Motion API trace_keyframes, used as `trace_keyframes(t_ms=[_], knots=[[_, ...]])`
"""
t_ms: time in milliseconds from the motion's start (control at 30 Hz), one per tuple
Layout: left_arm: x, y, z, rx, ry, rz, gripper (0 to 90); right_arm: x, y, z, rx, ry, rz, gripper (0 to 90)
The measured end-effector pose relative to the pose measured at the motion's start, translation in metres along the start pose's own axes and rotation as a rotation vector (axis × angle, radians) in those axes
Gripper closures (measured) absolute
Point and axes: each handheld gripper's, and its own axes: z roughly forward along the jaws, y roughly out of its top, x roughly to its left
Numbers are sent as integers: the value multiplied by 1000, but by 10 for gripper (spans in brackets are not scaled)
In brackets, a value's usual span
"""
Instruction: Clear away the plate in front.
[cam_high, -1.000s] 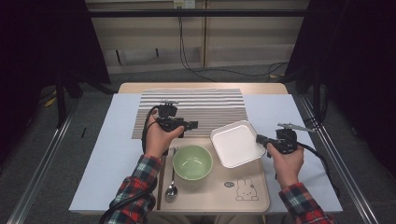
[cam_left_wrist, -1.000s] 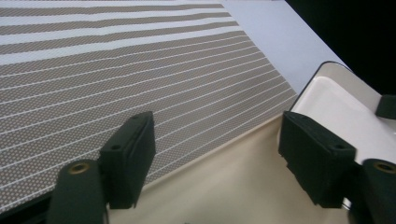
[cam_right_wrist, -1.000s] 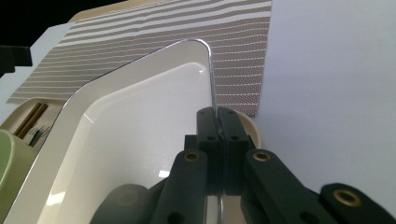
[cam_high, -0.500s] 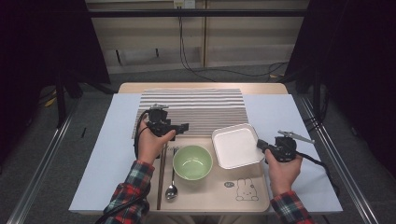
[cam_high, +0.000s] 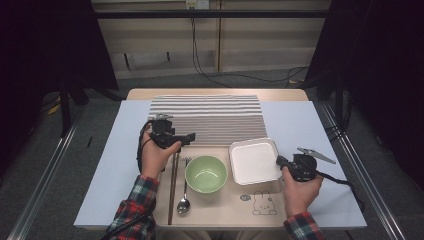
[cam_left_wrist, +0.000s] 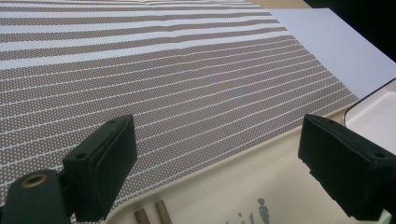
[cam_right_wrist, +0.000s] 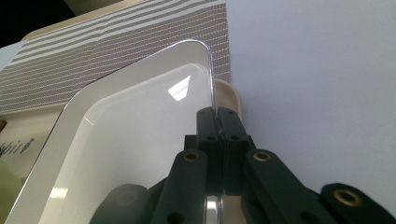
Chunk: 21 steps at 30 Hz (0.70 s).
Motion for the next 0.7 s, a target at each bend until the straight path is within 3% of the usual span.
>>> trace_keyframes(t_ms=[33, 333, 700], knots=[[1, 0, -1, -11, -3, -17, 112, 0, -1, 0, -1, -4, 0, 899], [9, -1, -7, -36, 21, -35, 110, 6, -11, 5, 5, -43, 8, 899], [18, -8, -9, -23, 34, -47, 111, 9, -17, 6, 11, -45, 1, 897]])
